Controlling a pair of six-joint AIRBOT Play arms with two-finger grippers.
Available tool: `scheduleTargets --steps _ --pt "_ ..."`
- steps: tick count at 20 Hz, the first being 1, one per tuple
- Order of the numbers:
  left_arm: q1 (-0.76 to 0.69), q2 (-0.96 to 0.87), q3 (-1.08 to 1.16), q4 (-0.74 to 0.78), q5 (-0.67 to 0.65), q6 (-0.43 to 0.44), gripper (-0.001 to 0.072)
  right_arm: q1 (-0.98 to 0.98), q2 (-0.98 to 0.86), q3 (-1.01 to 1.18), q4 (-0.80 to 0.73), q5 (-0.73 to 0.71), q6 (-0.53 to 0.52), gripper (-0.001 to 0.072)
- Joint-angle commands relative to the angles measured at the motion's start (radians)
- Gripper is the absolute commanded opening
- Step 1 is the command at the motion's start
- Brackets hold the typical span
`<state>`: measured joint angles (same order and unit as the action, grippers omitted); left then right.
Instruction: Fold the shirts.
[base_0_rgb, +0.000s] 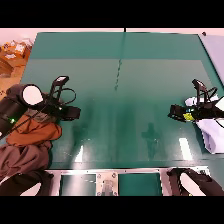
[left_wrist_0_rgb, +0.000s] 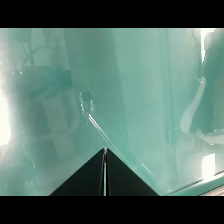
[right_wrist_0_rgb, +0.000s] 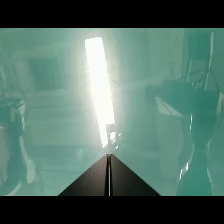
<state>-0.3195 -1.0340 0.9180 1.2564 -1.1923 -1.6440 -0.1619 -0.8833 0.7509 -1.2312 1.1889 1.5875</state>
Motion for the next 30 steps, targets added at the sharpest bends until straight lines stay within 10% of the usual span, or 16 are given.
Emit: scheduleTargets --steps 1,4,5,6,9,17,18,20,21,30 --pt "0.000 0.001 -0.001 0.003 0.016 0.002 0.0024 0.002 0.001 0.000 0.001 -0.001 0.000 0.0018" --pt "0.000 0.001 -0.001 0.121 0.035 -0.002 0.0132 0.002 0.001 0.000 0.001 -0.001 0.000 0.0017" --pt "0.000 0.001 -0.001 0.236 0.048 -0.040 0.0543 0.002 0.001 0.000 0.001 -0.001 0.000 0.0017" --pt "0.006 0.000 -0.001 0.378 0.071 -0.114 0.0720 0.002 0.001 0.000 0.001 0.000 0.000 0.0017" --pt "0.099 -0.018 -0.001 0.627 0.186 -0.135 0.0720 0.002 0.001 0.000 0.001 0.000 0.000 0.0018" --pt "0.231 -0.349 -0.011 0.470 0.312 0.003 0.0720 0.002 0.001 0.000 0.001 -0.005 0.000 0.0017" --pt "0.231 -0.374 -0.011 0.471 0.309 0.003 0.0708 0.002 0.001 0.000 0.001 -0.029 0.000 0.0017" --pt "0.231 -0.392 -0.008 0.491 0.299 0.005 0.0180 0.002 0.001 0.000 0.001 -0.044 0.000 0.0017" --pt "0.231 -0.392 0.002 0.497 0.293 0.009 0.0026 0.002 0.001 0.000 0.001 -0.044 0.000 0.0017" --pt "0.003 -0.285 0.497 0.417 0.016 -0.015 0.0021 0.004 -0.019 -0.065 0.044 -0.061 0.001 0.0018"
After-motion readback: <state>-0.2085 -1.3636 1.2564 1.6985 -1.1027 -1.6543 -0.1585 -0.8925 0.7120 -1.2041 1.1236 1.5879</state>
